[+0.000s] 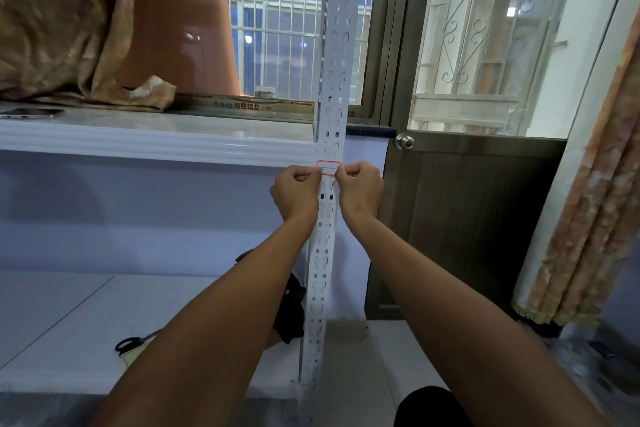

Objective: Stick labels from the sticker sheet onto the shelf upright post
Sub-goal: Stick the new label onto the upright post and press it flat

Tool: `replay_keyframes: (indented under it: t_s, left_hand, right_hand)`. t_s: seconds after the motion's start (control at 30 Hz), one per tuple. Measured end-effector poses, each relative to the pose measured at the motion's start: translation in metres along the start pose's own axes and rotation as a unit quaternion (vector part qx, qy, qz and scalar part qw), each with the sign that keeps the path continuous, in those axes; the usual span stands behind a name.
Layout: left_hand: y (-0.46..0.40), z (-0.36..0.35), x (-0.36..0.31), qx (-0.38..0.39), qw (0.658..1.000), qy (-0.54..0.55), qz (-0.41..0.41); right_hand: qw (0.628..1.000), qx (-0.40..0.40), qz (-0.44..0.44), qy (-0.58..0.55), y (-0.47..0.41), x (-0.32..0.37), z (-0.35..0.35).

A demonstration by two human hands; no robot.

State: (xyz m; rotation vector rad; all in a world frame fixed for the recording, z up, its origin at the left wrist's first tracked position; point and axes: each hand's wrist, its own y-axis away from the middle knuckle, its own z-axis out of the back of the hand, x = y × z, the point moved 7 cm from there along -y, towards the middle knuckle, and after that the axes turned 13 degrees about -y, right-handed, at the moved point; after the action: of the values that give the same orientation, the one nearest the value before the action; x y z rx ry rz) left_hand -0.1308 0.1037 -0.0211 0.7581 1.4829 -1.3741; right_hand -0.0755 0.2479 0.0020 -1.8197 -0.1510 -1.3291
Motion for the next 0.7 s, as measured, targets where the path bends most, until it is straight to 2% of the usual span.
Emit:
replay_keyframes:
  t_s: [0.3,0.37,0.47,0.53,0.6,0.67,0.7]
  left_hand:
    - [-0.005,-0.002,0.010,0.001,0.999,0.021,0.035]
    - [-0.013,0.004,0.025,0.008,0.995,0.024,0.094]
    - [-0.023,0.017,0.047,0.008,0.987,0.052,0.150]
    - [-0.026,0.016,0.050,0.053,0.991,0.061,0.110]
    - [-0.019,0.005,0.038,0.122,0.987,0.084,0.068]
    - [-0.011,-0.011,0.025,0.169,0.978,0.106,0.063]
    - [-0.008,-0.019,0.020,0.176,0.975,0.114,0.073]
  right_hand:
    - [1.000,-0.012,-0.001,-0.012,-0.001,-0.004,-0.003]
    - [0.996,-0.029,-0.051,-0.067,-0.002,-0.016,0.003]
    - [0.966,-0.092,-0.193,-0.144,0.001,-0.047,0.027]
    - [0.976,-0.057,-0.166,-0.130,-0.006,-0.049,0.030]
    - [0.988,0.030,-0.101,-0.113,-0.010,-0.033,0.017]
    - [0.989,0.095,-0.070,-0.092,-0.008,-0.018,0.000]
    - [0.989,0.104,-0.066,-0.085,-0.008,-0.014,-0.006]
